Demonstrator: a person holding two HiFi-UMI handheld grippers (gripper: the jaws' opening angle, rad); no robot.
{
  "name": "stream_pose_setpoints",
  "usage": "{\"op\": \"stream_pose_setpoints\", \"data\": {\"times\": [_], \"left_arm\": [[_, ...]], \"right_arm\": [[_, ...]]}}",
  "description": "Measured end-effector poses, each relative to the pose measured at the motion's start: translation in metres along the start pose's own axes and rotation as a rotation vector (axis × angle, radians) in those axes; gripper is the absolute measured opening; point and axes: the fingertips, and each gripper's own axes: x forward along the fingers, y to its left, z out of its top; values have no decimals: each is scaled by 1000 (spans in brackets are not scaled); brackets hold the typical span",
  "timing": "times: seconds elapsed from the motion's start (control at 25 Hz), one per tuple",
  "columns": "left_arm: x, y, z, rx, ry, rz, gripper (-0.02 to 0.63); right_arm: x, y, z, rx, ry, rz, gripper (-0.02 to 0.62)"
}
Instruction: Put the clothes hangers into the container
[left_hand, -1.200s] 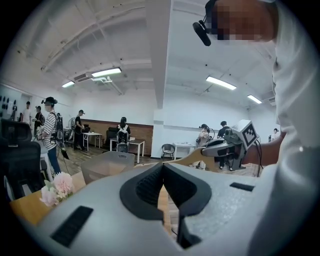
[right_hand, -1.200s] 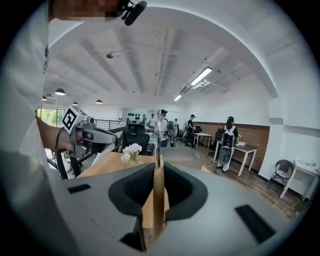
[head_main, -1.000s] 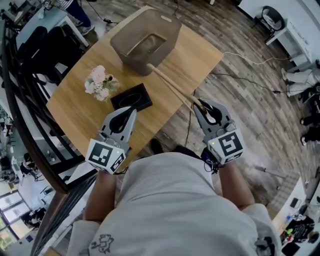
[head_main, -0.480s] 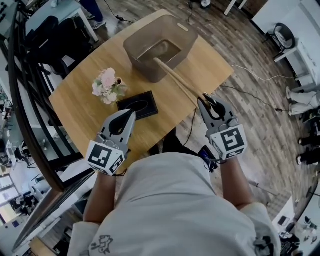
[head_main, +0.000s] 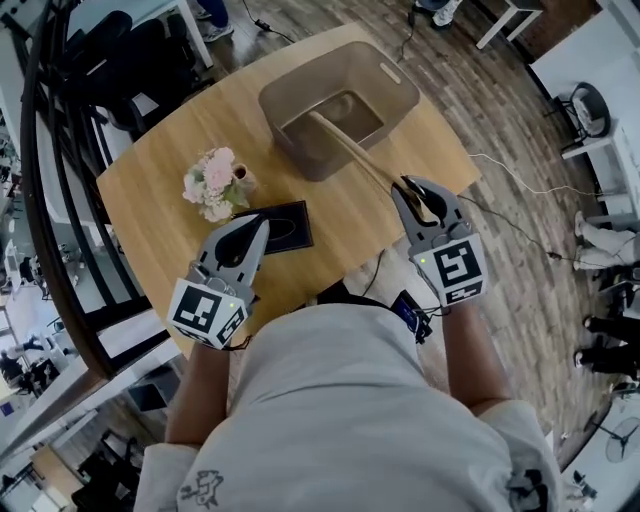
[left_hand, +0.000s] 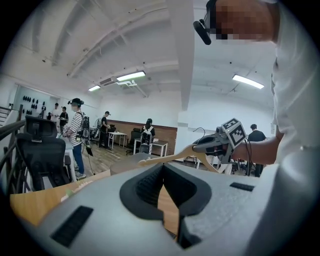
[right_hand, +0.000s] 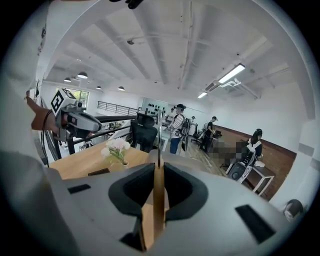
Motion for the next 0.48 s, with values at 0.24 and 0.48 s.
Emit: {"op": "stream_pose_setpoints", "data": {"times": [0.24, 0.48], "left_arm": [[20, 19, 4, -38, -1, 42, 6], [35, 32, 4, -51, 3, 86, 6]], "right_arm": [[43, -22, 4, -122, 57, 53, 60], [82, -31, 9, -255, 82, 113, 60]]}}
